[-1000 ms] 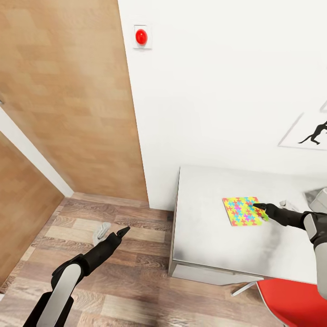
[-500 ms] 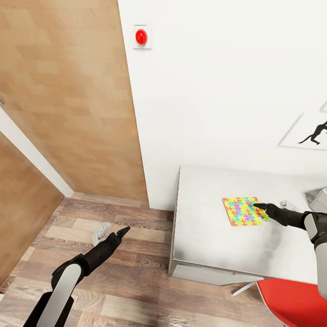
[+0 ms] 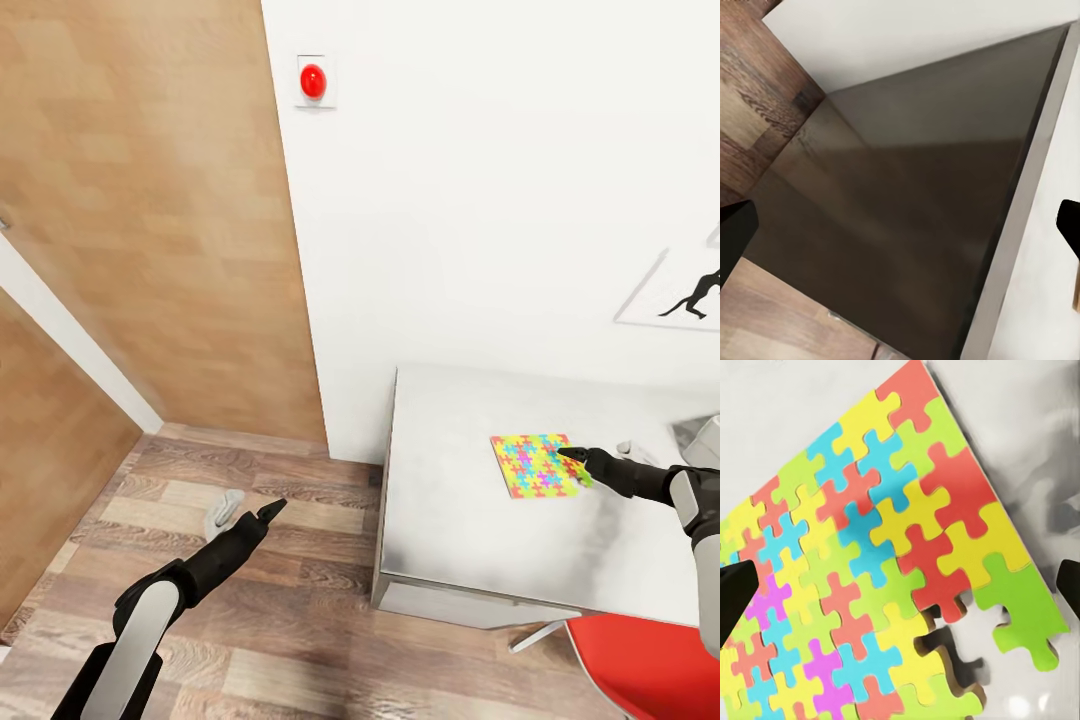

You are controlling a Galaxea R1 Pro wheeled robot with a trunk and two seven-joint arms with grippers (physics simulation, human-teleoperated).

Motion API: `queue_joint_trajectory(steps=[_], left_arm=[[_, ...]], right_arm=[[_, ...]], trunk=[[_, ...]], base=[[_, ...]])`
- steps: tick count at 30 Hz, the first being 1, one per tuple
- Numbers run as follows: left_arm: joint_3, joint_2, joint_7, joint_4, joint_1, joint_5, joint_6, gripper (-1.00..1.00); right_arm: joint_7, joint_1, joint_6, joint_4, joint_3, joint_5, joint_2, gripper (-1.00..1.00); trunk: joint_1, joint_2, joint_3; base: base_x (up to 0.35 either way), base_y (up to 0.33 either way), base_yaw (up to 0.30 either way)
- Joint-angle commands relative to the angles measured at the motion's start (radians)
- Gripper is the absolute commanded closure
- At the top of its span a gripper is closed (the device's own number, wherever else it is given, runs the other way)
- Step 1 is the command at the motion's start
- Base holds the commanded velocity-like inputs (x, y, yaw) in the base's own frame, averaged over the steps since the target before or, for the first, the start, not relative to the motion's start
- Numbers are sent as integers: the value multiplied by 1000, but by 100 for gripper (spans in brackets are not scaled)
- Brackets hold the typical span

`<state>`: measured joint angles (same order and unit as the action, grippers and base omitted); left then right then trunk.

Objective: Put all the toys in the child's room - the three board games (two on the bed and one on the table), the two jigsaw puzzles on the table, and the tennis ball on the table - inside the toy box on the table in the child's room.

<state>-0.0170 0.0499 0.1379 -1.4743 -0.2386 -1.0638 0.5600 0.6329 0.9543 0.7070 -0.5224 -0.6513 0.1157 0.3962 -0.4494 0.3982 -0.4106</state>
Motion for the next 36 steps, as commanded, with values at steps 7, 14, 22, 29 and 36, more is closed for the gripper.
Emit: queue_joint_trajectory(steps=[7, 14, 22, 29, 36], left_arm=[[-1, 1, 9, -1, -1, -10, 2, -100], [-1, 1, 9, -1, -1, -10, 2, -100], [-1, 1, 9, -1, -1, -10, 2, -100], [-1, 1, 9, -1, -2, -10, 1, -100], [-1, 1, 9, -1, -2, -10, 1, -100]], right_arm=[[8, 1, 5, -1, -7, 10, -1, -100], [8, 1, 5, -2, -8, 10, -1, -100], [8, 1, 6, -4, -10, 10, 1, -100], [8, 1, 6, -4, -10, 9, 1, -100], [8, 1, 6, -4, -10, 9, 1, -100]], trunk=[[-1, 2, 0], [-1, 2, 1], [-1, 2, 2], [-1, 2, 2], [-1, 2, 2]], base=[[0, 0, 170], [0, 0, 248], [0, 0, 70], [0, 0, 17], [0, 0, 4]])
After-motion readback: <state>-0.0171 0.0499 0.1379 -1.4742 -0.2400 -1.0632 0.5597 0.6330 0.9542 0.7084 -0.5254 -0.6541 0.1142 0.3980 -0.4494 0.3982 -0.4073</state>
